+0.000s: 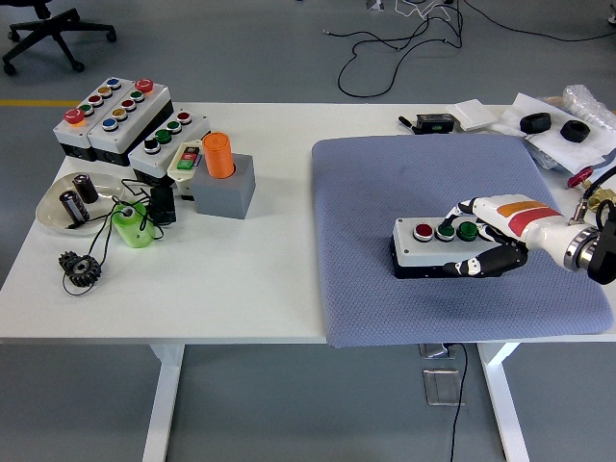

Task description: Pick up the button,place it on the desk,press the button,press the button

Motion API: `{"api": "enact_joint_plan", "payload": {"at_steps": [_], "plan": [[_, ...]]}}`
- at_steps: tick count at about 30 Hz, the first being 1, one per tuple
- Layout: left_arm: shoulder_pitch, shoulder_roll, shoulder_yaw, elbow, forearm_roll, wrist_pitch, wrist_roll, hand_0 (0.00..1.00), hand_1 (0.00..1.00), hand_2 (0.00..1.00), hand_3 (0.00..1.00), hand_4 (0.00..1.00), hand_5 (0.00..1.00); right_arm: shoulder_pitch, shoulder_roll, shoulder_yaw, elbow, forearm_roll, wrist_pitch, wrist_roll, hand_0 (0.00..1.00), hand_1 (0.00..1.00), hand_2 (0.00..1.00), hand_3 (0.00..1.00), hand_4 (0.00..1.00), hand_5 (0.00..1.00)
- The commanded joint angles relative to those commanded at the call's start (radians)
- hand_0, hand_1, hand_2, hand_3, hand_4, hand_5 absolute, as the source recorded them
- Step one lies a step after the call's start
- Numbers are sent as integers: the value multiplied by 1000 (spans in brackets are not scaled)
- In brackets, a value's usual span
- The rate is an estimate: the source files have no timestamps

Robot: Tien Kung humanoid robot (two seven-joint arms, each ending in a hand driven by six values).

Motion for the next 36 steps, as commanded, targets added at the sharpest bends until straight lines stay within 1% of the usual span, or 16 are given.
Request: {"api": "enact_joint_plan", "payload": {"at_steps": [4,13,26,30,34,36], "plan": [[-1,1,-1,0,2,0,0,601,511,468,470,284,981,5,5,-8,-9,-2,1,-3,92,2,2,710,863,546],[-2,-1,0,0,0,1,0,604,513,468,470,285,981,14,21,-11,-52,-6,-1,-7,91,2,2,713,861,551],[2,-2,7,0,-2,0,2,603,512,468,470,285,981,22,35,-48,-97,-18,7,-17,91,2,2,715,858,556],[3,-2,9,0,-3,1,1,603,512,468,470,285,981,20,34,-46,-95,-22,4,-16,91,2,2,715,858,556],[4,-2,10,-1,-3,1,1,603,514,469,470,285,981,15,35,-20,-80,-29,-9,-15,92,2,2,715,857,561],[5,-2,13,0,-5,1,1,603,514,469,470,285,981,9,45,10,-63,-40,-9,-27,92,2,2,715,857,561]]}}
